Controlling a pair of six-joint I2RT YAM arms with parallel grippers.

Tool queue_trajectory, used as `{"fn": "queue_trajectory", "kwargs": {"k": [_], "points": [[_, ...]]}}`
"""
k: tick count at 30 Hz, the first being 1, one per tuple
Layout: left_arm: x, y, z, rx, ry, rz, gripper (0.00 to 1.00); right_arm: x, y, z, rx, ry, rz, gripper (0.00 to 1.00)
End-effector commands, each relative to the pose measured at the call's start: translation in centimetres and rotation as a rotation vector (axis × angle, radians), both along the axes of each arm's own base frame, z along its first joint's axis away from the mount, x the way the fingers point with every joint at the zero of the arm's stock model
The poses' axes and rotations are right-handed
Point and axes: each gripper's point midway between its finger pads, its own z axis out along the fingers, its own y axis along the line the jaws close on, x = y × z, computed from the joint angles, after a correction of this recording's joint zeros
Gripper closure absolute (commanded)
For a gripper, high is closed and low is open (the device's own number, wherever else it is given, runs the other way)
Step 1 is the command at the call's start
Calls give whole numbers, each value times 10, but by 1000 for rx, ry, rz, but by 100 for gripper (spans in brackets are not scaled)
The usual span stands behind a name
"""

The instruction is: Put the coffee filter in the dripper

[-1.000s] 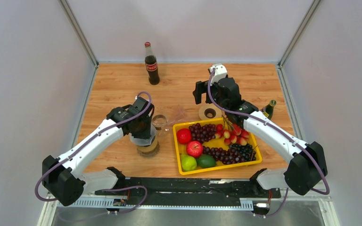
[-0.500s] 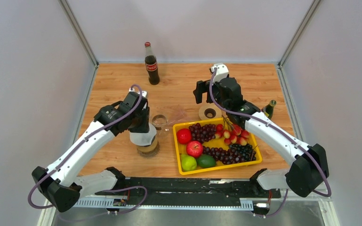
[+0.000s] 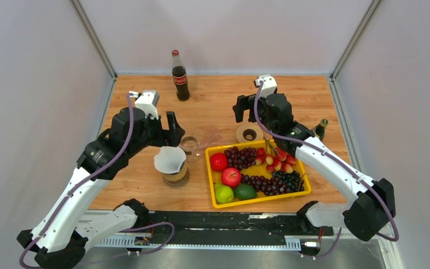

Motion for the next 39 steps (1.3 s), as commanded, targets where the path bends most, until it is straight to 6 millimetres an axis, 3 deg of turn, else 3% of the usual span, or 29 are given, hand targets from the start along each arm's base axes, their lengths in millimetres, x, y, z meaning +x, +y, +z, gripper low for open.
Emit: {"fn": "queue_trajectory", "kwargs": {"k": [1, 4, 12, 19, 24, 29, 33, 39], "points": [[22, -23, 54, -129, -235, -64, 0, 2, -9, 15, 10, -49, -35, 0], [36, -23, 57, -115, -263, -27, 0, 3, -9, 14, 6, -50, -38, 0], [84, -25, 33, -53, -208, 76, 0, 10, -26, 2, 12, -17, -92, 0], [120, -7, 7, -126, -139, 142, 0, 19, -44, -20, -2, 65, -146, 0], [128, 19, -20, -110, -70, 234, 0, 27, -46, -47, -25, 170, -148, 0], [125, 37, -34, -62, -52, 301, 0, 31, -34, -85, -135, 267, -51, 0], [121, 41, -43, -53, -37, 318, 0, 37, -32, -111, -272, 283, 27, 0], [121, 36, -56, -53, 2, 297, 0, 55, -53, -148, -536, 286, 52, 1]]}}
